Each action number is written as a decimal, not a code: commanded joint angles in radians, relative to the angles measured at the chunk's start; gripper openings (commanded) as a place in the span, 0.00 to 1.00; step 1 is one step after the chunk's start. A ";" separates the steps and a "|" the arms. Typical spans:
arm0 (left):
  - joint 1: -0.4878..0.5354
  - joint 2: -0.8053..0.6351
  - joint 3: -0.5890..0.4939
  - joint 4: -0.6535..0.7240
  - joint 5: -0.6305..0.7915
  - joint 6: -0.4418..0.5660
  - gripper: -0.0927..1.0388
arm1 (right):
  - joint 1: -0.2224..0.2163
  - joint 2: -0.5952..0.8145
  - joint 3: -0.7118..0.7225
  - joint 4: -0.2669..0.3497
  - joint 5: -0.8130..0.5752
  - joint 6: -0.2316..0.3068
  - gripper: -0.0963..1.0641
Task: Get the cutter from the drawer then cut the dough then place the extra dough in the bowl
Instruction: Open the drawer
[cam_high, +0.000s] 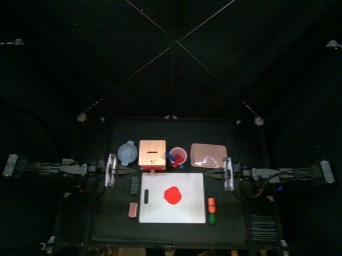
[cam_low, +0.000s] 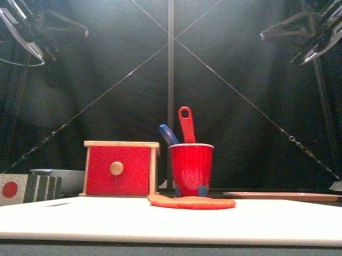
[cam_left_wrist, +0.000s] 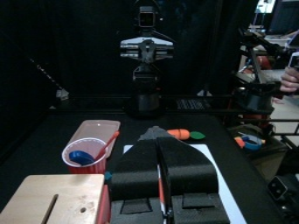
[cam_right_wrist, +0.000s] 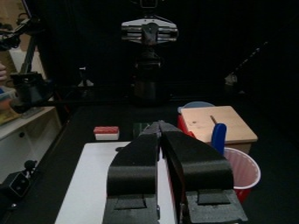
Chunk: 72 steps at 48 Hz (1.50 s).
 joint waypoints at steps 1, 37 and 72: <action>-0.002 0.015 -0.021 -0.009 -0.034 -0.005 0.02 | 0.000 0.021 -0.037 0.000 -0.017 0.008 0.08; -0.153 0.288 -0.028 -0.618 -0.178 -0.190 0.59 | -0.221 0.653 -0.555 0.017 -0.072 0.014 0.10; -0.129 0.554 -0.049 -1.020 -0.201 -0.210 0.86 | -0.314 1.104 -1.104 0.089 0.537 0.008 0.10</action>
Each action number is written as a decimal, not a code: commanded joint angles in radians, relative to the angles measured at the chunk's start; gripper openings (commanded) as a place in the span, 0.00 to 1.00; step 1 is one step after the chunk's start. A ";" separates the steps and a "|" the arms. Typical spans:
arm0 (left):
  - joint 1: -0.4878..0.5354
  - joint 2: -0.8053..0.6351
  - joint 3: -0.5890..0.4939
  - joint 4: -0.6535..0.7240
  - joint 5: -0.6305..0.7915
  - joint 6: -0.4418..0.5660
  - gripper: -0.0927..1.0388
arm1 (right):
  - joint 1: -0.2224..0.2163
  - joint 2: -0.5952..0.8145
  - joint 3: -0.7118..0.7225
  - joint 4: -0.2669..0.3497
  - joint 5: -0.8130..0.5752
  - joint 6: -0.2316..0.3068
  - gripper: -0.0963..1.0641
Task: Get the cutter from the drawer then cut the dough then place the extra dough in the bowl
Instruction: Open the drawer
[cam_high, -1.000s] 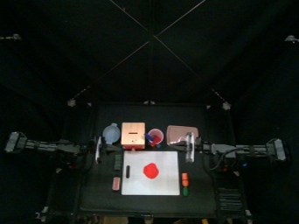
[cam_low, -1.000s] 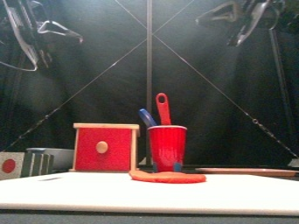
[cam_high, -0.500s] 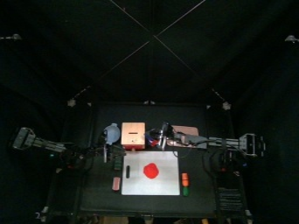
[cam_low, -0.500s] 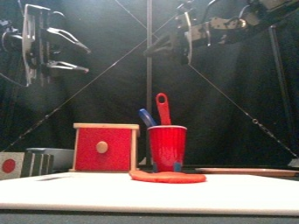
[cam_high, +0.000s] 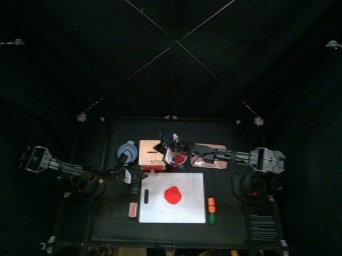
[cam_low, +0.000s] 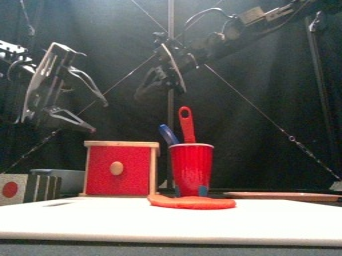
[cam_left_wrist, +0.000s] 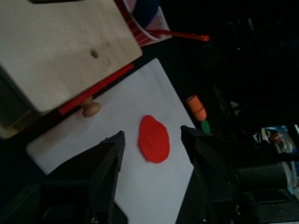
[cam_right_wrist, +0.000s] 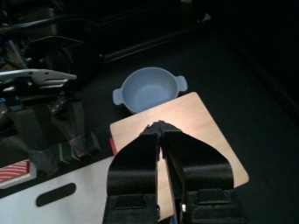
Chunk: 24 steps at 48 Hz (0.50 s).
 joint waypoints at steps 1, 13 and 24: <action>0.009 0.034 -0.037 -0.066 -0.026 0.003 0.86 | -0.021 0.040 -0.107 -0.006 0.100 -0.006 0.10; 0.018 0.106 -0.077 -0.184 -0.046 0.003 0.86 | -0.046 0.153 -0.236 -0.025 0.276 -0.014 0.10; 0.031 0.216 -0.133 -0.233 -0.055 0.002 0.86 | -0.051 0.218 -0.316 -0.037 0.397 -0.014 0.10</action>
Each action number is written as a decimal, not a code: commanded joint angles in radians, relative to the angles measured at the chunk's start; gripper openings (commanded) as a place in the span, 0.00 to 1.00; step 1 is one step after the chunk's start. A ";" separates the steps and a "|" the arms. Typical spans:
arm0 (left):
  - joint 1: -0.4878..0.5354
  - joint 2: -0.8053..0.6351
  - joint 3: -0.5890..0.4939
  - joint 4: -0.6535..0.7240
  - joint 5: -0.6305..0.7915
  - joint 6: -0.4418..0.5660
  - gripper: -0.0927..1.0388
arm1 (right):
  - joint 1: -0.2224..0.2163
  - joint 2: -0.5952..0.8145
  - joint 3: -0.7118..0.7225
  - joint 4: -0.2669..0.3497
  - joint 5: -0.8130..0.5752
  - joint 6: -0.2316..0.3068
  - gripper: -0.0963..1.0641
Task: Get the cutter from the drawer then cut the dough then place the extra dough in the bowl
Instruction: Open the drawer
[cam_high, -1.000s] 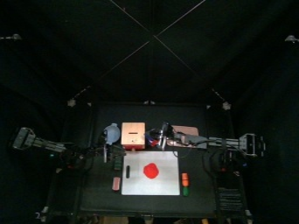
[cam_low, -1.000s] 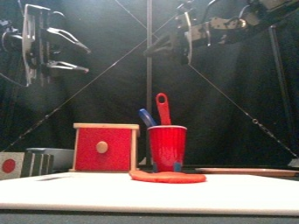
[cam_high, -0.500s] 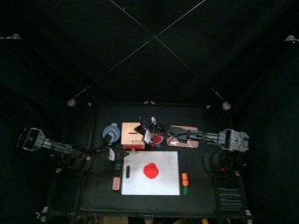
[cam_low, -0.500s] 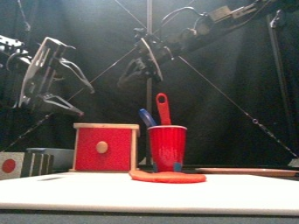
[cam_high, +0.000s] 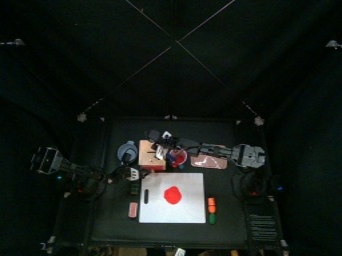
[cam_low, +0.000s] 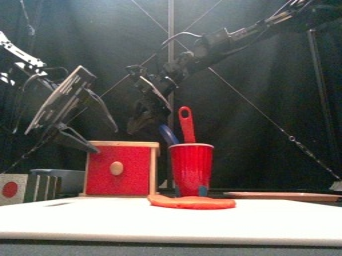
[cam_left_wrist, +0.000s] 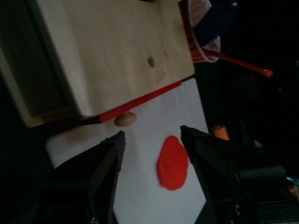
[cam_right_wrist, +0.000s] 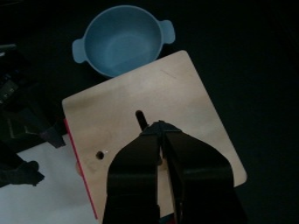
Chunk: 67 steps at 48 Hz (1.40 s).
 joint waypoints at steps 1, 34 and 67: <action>0.006 0.046 -0.054 -0.017 -0.008 0.002 0.86 | -0.009 -0.005 -0.061 -0.006 0.058 -0.002 0.10; 0.055 0.178 -0.110 -0.129 0.005 0.002 0.86 | -0.018 0.066 -0.106 -0.012 0.192 -0.003 0.10; 0.060 0.221 -0.144 -0.129 0.049 0.002 0.59 | -0.014 0.067 -0.117 -0.012 0.192 -0.002 0.10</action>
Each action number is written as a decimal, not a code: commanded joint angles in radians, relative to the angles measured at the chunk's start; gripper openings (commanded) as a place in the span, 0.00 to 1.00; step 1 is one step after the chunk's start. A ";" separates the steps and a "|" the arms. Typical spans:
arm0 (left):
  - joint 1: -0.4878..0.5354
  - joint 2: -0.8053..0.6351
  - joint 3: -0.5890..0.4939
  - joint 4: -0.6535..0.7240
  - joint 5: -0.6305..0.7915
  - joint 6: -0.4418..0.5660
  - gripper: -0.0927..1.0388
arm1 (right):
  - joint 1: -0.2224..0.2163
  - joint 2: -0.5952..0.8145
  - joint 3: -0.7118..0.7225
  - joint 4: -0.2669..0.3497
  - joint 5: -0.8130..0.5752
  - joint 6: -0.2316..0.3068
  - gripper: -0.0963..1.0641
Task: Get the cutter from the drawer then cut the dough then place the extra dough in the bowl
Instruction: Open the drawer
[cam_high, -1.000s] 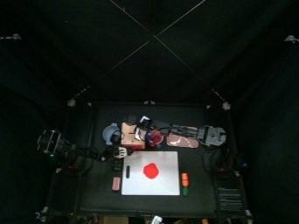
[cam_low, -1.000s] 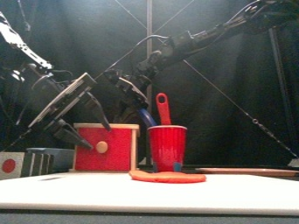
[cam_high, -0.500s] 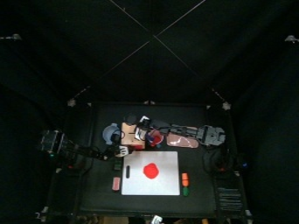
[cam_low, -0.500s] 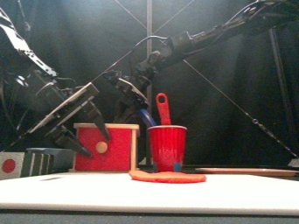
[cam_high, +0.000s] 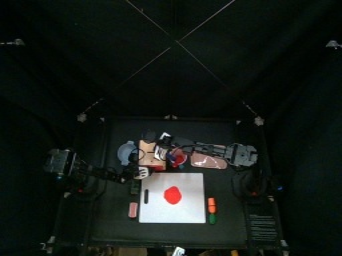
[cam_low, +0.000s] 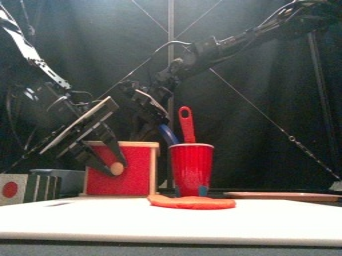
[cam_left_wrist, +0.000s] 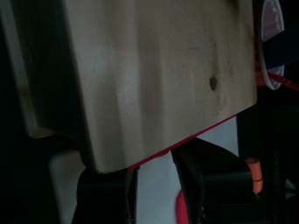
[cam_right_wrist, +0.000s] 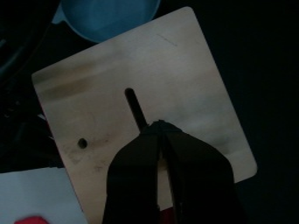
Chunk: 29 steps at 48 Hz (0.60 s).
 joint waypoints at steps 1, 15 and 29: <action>-0.002 -0.008 -0.017 0.002 0.025 0.003 0.59 | -0.003 -0.021 -0.018 -0.003 -0.002 0.000 0.10; -0.046 -0.009 -0.031 -0.040 0.028 0.002 0.58 | 0.000 -0.021 -0.018 -0.003 0.000 0.002 0.10; -0.107 -0.008 -0.031 -0.081 0.023 0.002 0.58 | 0.000 -0.021 -0.017 -0.003 0.000 0.006 0.10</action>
